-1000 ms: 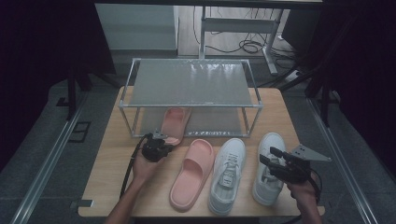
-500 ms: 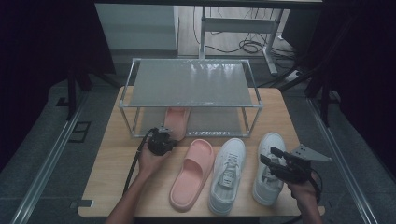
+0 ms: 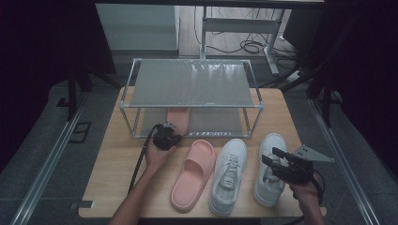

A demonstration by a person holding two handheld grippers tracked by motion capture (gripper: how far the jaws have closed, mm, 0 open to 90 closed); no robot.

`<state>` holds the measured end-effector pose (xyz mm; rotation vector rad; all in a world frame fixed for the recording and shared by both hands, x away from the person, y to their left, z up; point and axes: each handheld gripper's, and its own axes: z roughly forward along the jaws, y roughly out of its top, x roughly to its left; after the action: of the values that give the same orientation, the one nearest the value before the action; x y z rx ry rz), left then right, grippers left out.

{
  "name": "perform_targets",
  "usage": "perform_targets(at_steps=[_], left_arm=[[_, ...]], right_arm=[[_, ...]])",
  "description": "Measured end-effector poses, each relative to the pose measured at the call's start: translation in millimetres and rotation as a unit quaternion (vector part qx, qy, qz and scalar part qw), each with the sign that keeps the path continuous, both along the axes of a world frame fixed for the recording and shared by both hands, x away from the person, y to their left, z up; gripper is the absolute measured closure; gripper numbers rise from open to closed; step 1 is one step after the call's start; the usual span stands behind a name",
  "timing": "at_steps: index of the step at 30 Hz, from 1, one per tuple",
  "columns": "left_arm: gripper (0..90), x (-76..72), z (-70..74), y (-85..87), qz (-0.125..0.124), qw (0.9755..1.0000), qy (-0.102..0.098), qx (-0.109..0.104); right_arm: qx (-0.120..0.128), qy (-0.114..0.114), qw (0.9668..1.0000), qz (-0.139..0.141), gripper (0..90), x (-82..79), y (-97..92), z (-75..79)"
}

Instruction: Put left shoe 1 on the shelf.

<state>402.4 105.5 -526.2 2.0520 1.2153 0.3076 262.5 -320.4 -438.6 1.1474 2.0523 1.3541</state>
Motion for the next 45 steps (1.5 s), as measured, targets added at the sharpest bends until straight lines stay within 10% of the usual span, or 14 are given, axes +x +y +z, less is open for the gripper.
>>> perform_targets(at_steps=[14, 36, 45], left_arm=[[88.9, -5.2, 3.5, -0.1, 0.006, 0.9999, -0.011, 0.003], [90.0, -100.5, 18.1, 34.0, -0.043, 0.9987, -0.017, -0.024], [90.0, -116.4, 22.9, 39.7, -0.048, 0.9981, -0.018, -0.033]], right_arm=[[0.001, 0.0, 1.0, 0.0, 43.8, -0.1, -0.3, 0.2], [0.003, -0.001, 1.0, -0.003, 43.7, -1.0, -2.3, 0.8], [0.001, 0.0, 1.0, 0.001, 43.6, -0.7, -0.6, 0.5]])
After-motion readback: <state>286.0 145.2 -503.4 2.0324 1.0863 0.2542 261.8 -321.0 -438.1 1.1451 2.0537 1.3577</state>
